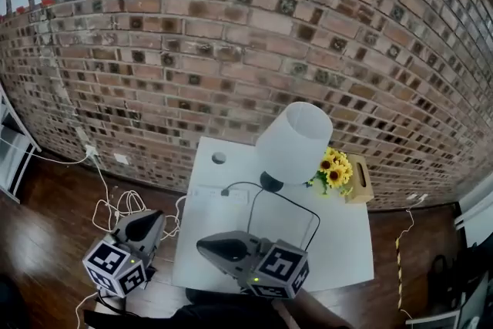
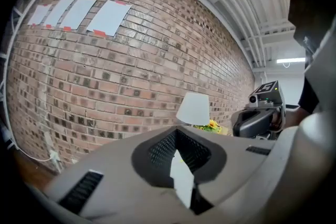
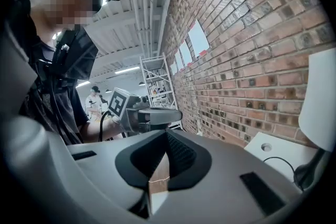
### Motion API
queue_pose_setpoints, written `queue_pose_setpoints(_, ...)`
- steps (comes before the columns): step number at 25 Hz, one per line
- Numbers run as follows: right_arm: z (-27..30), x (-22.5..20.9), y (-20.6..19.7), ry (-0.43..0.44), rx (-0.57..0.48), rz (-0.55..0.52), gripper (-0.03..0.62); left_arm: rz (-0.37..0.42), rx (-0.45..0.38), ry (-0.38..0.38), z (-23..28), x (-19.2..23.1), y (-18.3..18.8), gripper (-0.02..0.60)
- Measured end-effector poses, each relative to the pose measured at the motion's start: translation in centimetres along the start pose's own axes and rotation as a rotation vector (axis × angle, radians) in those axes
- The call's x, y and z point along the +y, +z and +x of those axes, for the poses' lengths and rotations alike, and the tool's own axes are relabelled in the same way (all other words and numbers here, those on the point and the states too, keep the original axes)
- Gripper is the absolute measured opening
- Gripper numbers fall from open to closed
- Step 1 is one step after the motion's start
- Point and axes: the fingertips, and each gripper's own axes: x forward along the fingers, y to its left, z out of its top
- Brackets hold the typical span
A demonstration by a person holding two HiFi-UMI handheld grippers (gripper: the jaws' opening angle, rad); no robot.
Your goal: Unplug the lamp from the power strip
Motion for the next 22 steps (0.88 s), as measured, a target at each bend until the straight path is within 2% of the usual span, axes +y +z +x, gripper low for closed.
queue_pose_setpoints(4,0.2,-0.6,-0.6,-0.038,0.013,0.017,0.006,0.036,0.032,-0.033,1.2,0.3,-0.9,0.021)
queue_pose_setpoints(8,0.3,-1.5,-0.7,-0.063,0.009,0.017,0.006,0.005,0.032,-0.079,2.5,0.2,-0.6,0.021)
queue_pose_setpoints(15,0.2,-4.2,-1.1,-0.089,0.013,0.002,0.006,-0.001,0.059,-0.115,5.7,0.0,-0.3,0.021)
queue_pose_setpoints(22,-0.7,-7.3,-2.6,-0.126,0.024,0.042,0.006,0.113,0.169,-0.131,10.7,0.3,-2.6,0.021)
